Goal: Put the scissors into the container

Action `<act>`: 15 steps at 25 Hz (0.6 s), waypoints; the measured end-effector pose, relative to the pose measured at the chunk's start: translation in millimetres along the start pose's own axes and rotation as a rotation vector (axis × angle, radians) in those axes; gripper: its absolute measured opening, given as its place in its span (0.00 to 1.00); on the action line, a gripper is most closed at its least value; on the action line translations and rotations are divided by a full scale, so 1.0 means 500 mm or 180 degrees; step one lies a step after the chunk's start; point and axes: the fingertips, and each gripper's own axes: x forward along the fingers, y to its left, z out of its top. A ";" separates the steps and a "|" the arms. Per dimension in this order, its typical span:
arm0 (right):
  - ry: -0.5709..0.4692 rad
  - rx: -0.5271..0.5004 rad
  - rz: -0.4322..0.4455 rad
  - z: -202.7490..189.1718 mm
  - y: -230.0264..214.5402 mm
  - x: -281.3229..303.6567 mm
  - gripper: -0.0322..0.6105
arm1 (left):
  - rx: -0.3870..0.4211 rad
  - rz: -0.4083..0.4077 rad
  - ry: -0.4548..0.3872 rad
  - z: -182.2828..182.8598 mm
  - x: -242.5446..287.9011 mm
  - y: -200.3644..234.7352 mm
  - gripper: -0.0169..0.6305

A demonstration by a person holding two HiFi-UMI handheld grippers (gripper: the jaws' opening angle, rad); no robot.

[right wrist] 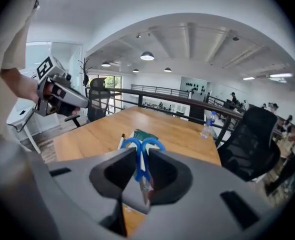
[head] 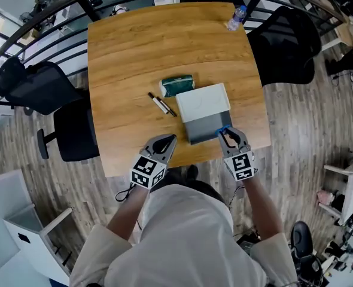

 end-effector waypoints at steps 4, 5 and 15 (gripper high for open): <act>0.0236 -0.0403 0.0078 -0.027 0.023 0.059 0.17 | -0.0025 -0.0075 0.0074 -0.015 0.020 0.028 0.01; 0.0304 -0.0494 0.0102 -0.033 0.028 0.072 0.17 | -0.0035 -0.0094 0.0090 -0.018 0.025 0.034 0.02; 0.0716 -0.0764 0.0351 -0.095 0.072 0.179 0.17 | -0.0087 -0.0333 0.0301 -0.063 0.067 0.054 0.02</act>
